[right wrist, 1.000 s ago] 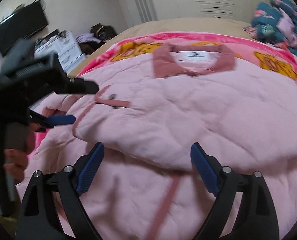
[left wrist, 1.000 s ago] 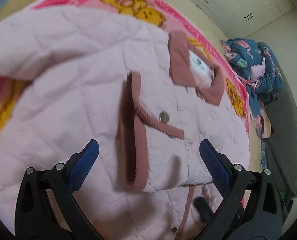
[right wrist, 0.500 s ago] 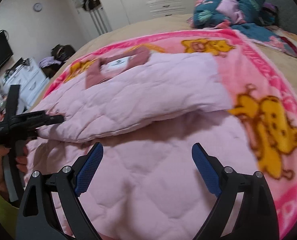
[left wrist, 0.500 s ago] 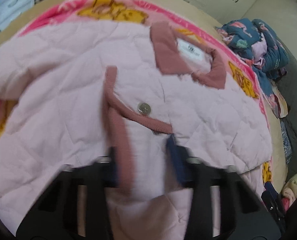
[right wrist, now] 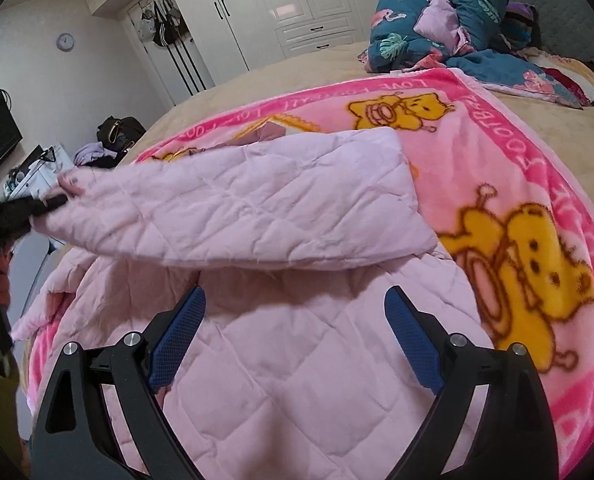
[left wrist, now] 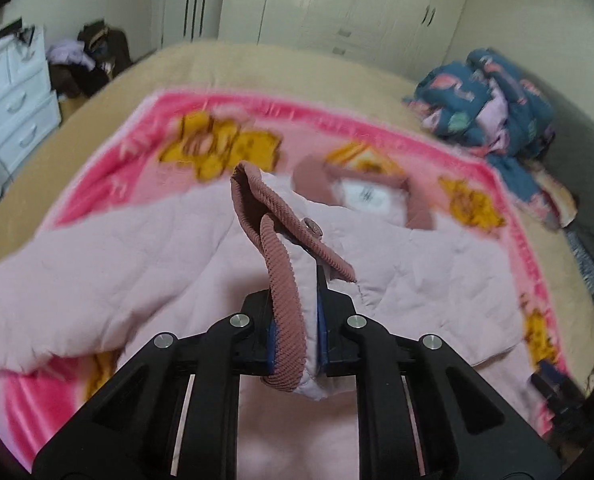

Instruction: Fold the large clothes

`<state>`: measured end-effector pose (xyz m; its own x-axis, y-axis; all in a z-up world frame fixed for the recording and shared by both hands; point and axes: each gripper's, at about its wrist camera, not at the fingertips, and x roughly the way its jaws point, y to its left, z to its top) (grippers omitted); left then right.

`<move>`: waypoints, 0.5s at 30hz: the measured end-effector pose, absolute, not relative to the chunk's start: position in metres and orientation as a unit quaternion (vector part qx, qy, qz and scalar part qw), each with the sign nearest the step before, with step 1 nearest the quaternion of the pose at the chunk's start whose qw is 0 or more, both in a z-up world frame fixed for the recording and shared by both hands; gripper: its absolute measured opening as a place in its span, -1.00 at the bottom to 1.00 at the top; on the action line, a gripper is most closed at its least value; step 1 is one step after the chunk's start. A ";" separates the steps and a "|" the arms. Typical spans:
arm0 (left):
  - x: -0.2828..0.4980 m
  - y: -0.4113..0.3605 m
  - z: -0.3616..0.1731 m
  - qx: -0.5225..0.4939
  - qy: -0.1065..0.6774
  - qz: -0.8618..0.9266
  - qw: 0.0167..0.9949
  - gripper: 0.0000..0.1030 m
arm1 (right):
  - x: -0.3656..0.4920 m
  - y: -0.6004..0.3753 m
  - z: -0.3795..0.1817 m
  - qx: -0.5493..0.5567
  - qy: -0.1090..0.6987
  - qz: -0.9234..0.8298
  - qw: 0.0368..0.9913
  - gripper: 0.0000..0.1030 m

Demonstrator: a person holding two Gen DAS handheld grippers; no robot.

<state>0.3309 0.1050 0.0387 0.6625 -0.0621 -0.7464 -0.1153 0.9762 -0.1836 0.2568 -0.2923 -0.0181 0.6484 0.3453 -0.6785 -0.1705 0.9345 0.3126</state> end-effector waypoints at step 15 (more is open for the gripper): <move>0.328 0.126 -0.048 -0.098 0.477 0.045 0.872 -0.65 | 0.323 -0.249 -0.039 0.045 0.425 0.123 0.896 0.77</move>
